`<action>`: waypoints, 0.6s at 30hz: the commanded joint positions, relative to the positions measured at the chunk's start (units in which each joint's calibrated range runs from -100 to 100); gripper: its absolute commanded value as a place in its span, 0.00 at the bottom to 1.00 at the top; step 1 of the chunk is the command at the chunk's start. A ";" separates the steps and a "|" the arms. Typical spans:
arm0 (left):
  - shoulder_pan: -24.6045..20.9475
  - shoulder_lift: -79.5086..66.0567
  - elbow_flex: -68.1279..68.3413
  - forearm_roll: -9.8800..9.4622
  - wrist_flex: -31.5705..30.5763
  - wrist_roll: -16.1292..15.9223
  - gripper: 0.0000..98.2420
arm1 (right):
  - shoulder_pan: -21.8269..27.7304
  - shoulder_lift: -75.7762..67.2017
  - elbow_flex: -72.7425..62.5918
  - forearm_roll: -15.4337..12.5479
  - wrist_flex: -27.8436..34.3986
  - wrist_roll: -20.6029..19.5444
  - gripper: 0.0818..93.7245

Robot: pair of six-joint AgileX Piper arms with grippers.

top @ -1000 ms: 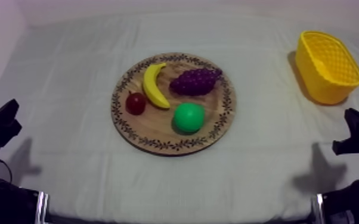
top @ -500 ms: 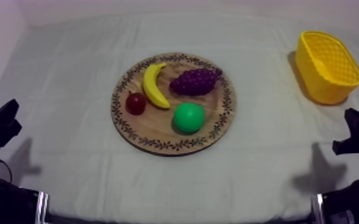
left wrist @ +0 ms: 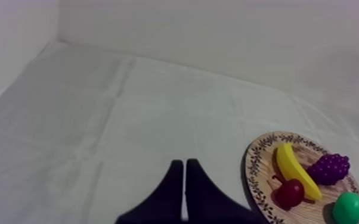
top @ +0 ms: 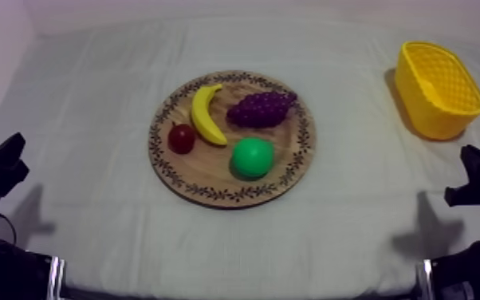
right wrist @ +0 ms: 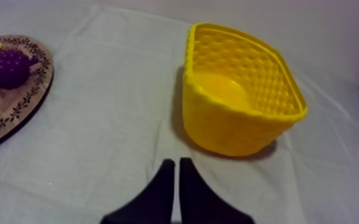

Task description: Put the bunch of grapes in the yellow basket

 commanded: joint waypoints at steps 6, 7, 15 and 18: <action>0.00 0.00 -0.02 -0.02 0.00 0.00 0.00 | 0.02 0.00 0.02 0.02 0.00 -2.30 0.01; 0.00 0.00 -0.02 -0.02 0.00 0.00 0.00 | 0.02 0.00 0.02 0.02 0.00 -2.43 0.01; 0.00 0.00 -0.02 -0.02 0.00 0.00 0.00 | 0.16 0.00 0.02 0.02 0.00 -2.32 0.00; 0.00 0.00 -0.02 -0.02 0.00 0.00 0.00 | 0.03 0.00 0.02 0.02 0.00 -2.10 0.00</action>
